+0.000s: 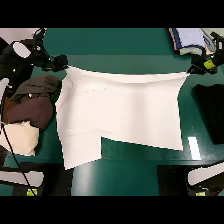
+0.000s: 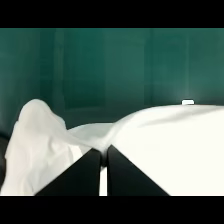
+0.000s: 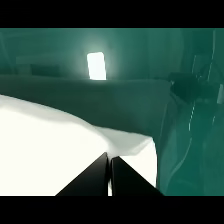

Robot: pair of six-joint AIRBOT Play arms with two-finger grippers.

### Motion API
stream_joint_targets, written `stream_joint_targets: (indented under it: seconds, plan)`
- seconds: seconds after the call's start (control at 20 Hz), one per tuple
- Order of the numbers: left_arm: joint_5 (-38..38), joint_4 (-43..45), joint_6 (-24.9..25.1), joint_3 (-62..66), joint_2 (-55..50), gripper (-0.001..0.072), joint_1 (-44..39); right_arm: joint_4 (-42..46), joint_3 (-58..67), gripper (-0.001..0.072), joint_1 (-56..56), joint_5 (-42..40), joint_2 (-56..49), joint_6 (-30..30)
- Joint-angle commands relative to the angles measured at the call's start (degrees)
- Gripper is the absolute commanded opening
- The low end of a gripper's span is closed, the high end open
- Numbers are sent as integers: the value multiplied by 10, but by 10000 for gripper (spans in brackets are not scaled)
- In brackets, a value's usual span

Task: Fold the shirts.

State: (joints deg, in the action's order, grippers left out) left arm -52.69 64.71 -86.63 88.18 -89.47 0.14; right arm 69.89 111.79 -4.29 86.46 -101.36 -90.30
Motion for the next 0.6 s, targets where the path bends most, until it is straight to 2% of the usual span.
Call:
stream_joint_targets:
  seconds: [0.0, 0.15, 0.25, 0.4, 0.55]
  plan:
    - [-43, -9, 47, 31, -30, 25, 18, 2, 34, 12, 2, 12, -36, 22]
    - [-153, -9, 67, 31, -30, 26, 46, 3, -51, 12, 2, 6, 10, 36]
    - [-198, -8, 99, 3, -30, 26, 49, 2, -136, 13, 2, -23, 47, 36]
    - [-192, -8, 106, -62, -30, 26, 48, 0, -252, 14, 3, -60, 89, 36]
    - [-174, -6, 94, -102, -30, 28, 48, -47, -323, 15, 3, -73, 106, 49]
